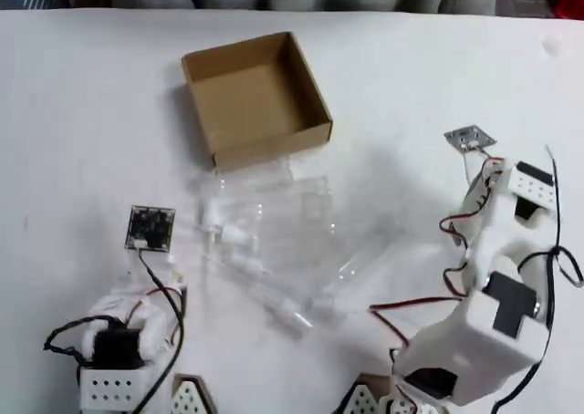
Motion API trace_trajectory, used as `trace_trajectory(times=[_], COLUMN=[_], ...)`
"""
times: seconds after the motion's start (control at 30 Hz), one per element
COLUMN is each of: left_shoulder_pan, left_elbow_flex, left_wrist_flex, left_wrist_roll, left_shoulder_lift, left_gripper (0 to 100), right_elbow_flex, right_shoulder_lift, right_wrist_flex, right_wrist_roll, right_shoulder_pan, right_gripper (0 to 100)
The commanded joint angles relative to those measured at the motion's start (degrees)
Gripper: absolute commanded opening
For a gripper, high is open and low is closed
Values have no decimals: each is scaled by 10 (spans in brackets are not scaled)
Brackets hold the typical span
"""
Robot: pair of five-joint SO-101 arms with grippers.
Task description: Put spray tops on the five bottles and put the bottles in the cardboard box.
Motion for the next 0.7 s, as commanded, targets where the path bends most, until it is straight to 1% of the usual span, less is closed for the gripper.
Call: trace_trajectory(times=[0.0,0.1,0.13,0.2,0.3,0.4,0.67], left_shoulder_pan=[-5,-5,-5,-4,-4,-3,9], left_elbow_flex=[-2,-2,-2,-2,-2,-2,-7], left_wrist_flex=[3,3,3,3,3,3,-2], left_wrist_roll=[-3,-4,-4,-4,-4,-4,-4], left_shoulder_lift=[-7,-7,-7,-7,-7,-7,-7], left_gripper=[20,20,20,20,20,20,20], right_elbow_flex=[-94,-151,-168,-205,-259,-302,-348], right_shoulder_lift=[31,51,54,56,56,56,56], right_wrist_flex=[40,97,116,153,204,257,331], right_wrist_roll=[1,1,0,-21,-62,-64,-63], right_shoulder_pan=[-8,-5,0,7,22,36,51], right_gripper=[128,17,9,26,15,16,16])
